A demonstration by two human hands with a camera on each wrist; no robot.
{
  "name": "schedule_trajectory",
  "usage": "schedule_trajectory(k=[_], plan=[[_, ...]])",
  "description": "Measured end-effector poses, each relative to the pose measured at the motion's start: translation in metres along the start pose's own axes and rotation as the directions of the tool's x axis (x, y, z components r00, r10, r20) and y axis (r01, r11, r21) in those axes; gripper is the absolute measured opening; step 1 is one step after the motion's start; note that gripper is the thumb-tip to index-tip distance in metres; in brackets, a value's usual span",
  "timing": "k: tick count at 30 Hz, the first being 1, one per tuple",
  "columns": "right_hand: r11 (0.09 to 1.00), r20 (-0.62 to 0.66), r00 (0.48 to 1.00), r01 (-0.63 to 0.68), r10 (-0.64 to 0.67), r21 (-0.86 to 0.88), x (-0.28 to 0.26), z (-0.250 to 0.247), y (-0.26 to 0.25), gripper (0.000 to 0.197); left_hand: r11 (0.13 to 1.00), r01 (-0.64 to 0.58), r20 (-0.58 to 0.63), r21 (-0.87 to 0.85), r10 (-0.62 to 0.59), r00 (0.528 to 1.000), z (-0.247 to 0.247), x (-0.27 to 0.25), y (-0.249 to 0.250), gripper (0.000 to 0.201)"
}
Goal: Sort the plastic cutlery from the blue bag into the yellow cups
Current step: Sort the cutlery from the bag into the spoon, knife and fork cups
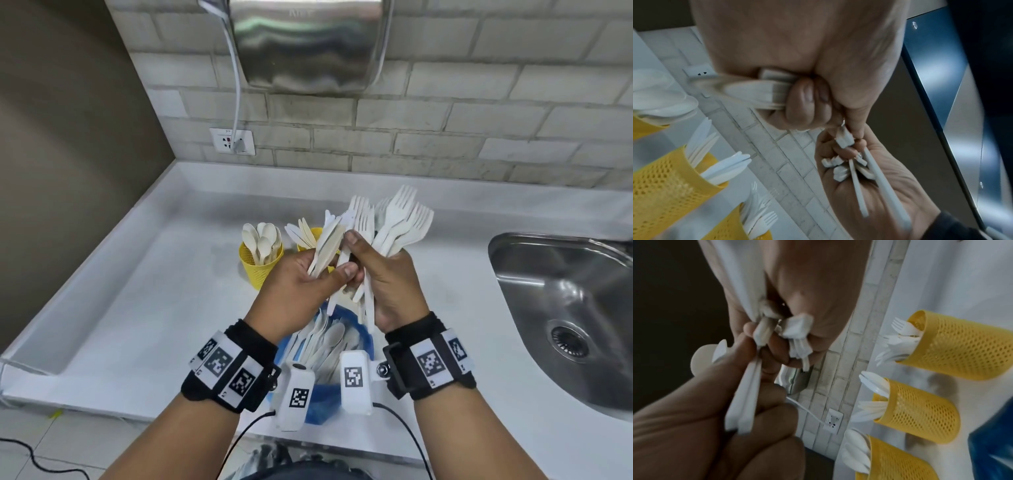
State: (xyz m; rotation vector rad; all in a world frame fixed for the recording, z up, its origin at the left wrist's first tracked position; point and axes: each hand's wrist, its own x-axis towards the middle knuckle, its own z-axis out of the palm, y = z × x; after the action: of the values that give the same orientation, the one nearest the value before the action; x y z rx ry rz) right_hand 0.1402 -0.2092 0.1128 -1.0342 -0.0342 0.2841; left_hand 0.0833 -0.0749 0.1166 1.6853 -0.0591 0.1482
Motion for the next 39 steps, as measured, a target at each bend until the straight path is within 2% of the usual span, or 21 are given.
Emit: schedule_trajectory(k=[2,3,5,6,9,12,14,16,18,20,25,27,30,33,36,39], plan=[[0.997,-0.028,0.999,-0.035,0.037,0.063,0.001,0.003,0.000,0.027,1.000,-0.008,-0.008,-0.022,0.008,1.000,-0.001,0.001,-0.001,0.013],[0.989,-0.033,0.998,-0.050,0.055,0.136,0.002,0.004,0.000,0.020,0.999,-0.008,-0.019,-0.035,0.007,1.000,-0.002,0.002,-0.003,0.013],[0.949,-0.034,0.996,-0.067,0.081,0.307,0.007,0.001,-0.001,0.017,0.999,0.004,-0.048,-0.036,-0.006,0.999,-0.005,0.003,-0.003,0.013],[0.944,-0.046,0.996,-0.062,0.081,0.325,0.009,-0.001,-0.001,0.017,1.000,0.011,-0.044,-0.019,-0.012,0.999,-0.006,0.003,-0.002,0.014],[0.985,-0.106,0.994,-0.020,0.039,0.172,0.013,-0.002,0.003,0.015,0.997,0.055,0.044,0.060,-0.057,0.997,-0.010,0.005,-0.004,0.014],[0.997,-0.133,0.989,-0.060,0.065,0.043,0.013,0.002,0.009,0.039,0.989,0.106,0.131,0.101,-0.119,0.984,-0.012,0.008,-0.006,0.035],[0.988,-0.092,0.984,-0.147,0.150,0.041,0.014,0.003,0.011,0.059,0.990,0.132,0.158,0.054,-0.139,0.978,-0.014,0.012,-0.006,0.033],[0.979,-0.032,0.980,-0.196,0.198,0.052,0.015,0.003,0.012,0.066,0.991,0.130,0.181,0.034,-0.134,0.974,-0.016,0.014,-0.003,0.025],[0.980,-0.002,0.981,-0.195,0.195,0.034,0.016,0.003,0.014,0.060,0.992,0.103,0.216,0.072,-0.116,0.970,-0.019,0.017,-0.003,0.022],[0.985,0.014,0.985,-0.171,0.171,0.023,0.015,0.002,0.014,0.046,0.992,0.092,0.257,0.083,-0.110,0.960,-0.020,0.020,-0.003,0.023],[0.987,0.068,0.989,-0.134,0.129,0.088,0.013,-0.002,0.008,0.016,0.995,0.103,0.357,-0.004,-0.095,0.929,-0.023,0.022,0.004,0.027],[0.978,0.078,0.987,-0.149,0.139,0.148,0.015,-0.001,0.008,0.012,0.991,0.126,0.369,-0.042,-0.102,0.924,-0.024,0.023,0.009,0.027],[0.952,0.082,0.982,-0.187,0.172,0.241,0.025,-0.001,0.016,0.020,0.982,0.166,0.313,-0.088,-0.131,0.941,-0.024,0.026,0.012,0.024],[0.929,0.000,0.988,-0.145,0.154,0.340,0.038,-0.002,0.021,0.020,0.967,0.247,0.193,-0.066,-0.231,0.954,-0.030,0.032,0.005,0.026],[0.895,-0.081,0.993,-0.045,0.091,0.443,0.044,0.001,0.012,0.017,0.924,0.350,0.098,-0.152,-0.338,0.936,-0.038,0.037,-0.011,0.033],[0.916,-0.149,0.989,0.037,0.025,0.400,0.048,0.006,0.001,0.021,0.856,0.430,0.089,-0.287,-0.423,0.902,-0.041,0.036,-0.018,0.031]])
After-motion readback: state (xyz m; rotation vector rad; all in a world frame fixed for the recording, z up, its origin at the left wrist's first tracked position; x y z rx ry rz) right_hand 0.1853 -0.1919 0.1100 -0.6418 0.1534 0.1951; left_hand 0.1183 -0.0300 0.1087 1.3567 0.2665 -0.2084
